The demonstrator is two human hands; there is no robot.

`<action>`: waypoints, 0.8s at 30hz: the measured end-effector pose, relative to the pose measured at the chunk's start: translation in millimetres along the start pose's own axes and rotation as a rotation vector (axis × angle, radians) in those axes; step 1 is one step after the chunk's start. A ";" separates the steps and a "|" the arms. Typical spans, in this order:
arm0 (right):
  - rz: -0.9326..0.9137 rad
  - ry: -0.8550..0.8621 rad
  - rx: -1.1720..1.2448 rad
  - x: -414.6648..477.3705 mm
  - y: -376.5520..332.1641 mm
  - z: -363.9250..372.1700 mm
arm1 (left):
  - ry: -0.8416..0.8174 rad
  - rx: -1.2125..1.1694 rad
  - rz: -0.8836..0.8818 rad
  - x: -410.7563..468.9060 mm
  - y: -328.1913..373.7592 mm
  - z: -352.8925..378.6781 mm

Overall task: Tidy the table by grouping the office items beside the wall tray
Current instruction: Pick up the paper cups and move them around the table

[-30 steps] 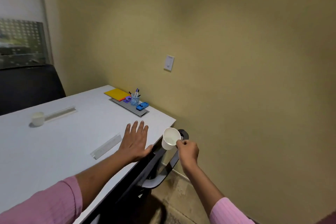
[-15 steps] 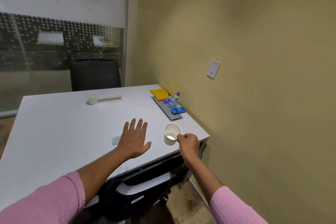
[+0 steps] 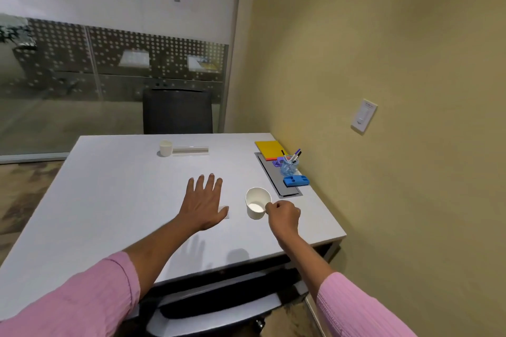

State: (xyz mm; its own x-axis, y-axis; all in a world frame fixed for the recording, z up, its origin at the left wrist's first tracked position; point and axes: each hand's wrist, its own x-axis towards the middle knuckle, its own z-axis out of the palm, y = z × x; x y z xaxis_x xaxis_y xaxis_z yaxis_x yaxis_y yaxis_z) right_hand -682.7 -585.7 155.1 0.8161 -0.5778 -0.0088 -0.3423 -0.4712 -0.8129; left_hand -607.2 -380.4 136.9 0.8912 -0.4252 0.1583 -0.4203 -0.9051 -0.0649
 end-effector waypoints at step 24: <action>0.014 -0.377 -0.069 198.4 84.5 129.4 | -0.285 0.082 -0.129 87.2 22.1 124.0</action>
State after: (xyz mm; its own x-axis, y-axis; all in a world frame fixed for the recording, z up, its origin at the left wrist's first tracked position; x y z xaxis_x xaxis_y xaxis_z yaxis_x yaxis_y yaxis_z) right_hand -489.5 -653.9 9.3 0.9208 -0.3046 -0.2435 -0.3745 -0.5163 -0.7702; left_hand -517.6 -438.6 27.1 0.9529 -0.2821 -0.1110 -0.2963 -0.9443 -0.1435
